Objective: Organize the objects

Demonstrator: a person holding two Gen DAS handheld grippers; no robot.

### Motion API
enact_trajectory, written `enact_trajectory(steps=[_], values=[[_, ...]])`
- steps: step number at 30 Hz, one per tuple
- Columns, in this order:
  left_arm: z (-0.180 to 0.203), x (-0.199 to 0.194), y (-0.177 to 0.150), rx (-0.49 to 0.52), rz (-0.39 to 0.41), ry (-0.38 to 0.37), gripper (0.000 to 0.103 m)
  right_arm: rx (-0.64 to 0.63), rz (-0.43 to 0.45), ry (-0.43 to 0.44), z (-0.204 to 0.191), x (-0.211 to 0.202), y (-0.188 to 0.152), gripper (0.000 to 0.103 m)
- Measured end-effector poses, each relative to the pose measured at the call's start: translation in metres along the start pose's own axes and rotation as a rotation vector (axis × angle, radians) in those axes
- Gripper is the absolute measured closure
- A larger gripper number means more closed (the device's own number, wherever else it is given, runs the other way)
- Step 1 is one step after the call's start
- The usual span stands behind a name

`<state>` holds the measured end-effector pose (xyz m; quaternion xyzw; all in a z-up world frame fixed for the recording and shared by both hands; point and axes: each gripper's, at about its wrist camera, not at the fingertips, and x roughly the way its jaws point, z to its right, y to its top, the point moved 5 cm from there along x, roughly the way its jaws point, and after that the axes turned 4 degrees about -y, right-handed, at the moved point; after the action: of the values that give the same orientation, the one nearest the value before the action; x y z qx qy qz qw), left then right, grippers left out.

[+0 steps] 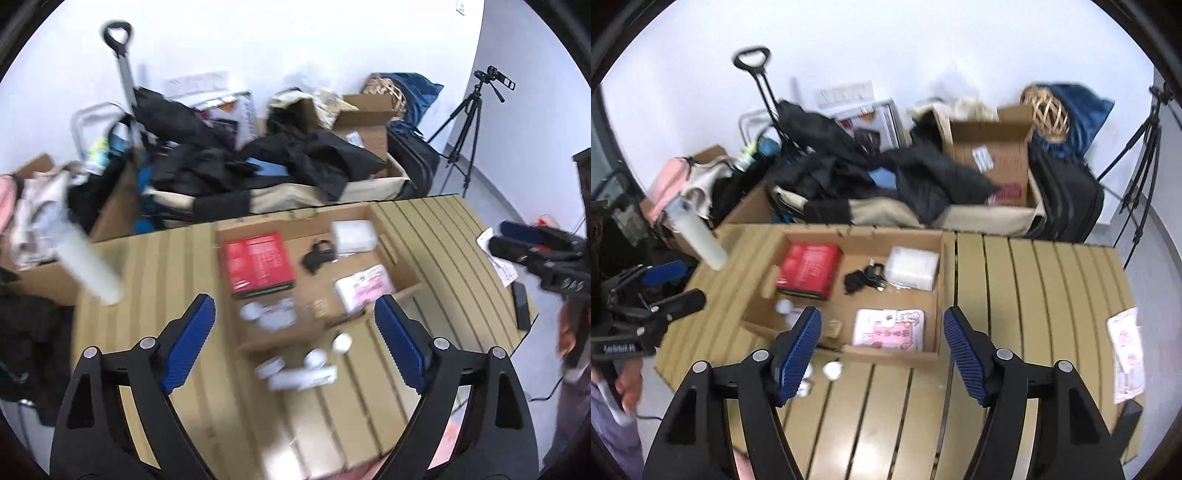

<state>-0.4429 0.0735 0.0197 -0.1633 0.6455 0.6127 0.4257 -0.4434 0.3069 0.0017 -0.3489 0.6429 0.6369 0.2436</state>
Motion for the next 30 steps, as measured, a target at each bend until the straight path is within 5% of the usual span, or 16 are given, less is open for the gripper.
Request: enact_trajectory(steps=[7, 18, 22, 27, 30], values=[[0.005, -0.09, -0.054, 0.022, 0.044, 0.029, 0.01, -0.036, 0.059, -0.016, -0.027, -0.083, -0.041, 0.03], [0.049, -0.163, -0.235, 0.083, 0.145, -0.017, 0.003, -0.078, 0.129, 0.001, -0.082, -0.149, -0.228, 0.026], [0.05, -0.159, -0.29, 0.023, 0.099, -0.068, 0.002, -0.024, 0.075, 0.035, -0.08, -0.142, -0.281, 0.023], [0.035, -0.13, -0.298, -0.04, 0.024, -0.022, 0.002, 0.028, 0.089, 0.063, -0.075, -0.136, -0.288, 0.023], [0.027, -0.114, -0.301, -0.089, -0.002, -0.056, 0.002, -0.029, 0.076, 0.049, -0.084, -0.125, -0.292, 0.023]])
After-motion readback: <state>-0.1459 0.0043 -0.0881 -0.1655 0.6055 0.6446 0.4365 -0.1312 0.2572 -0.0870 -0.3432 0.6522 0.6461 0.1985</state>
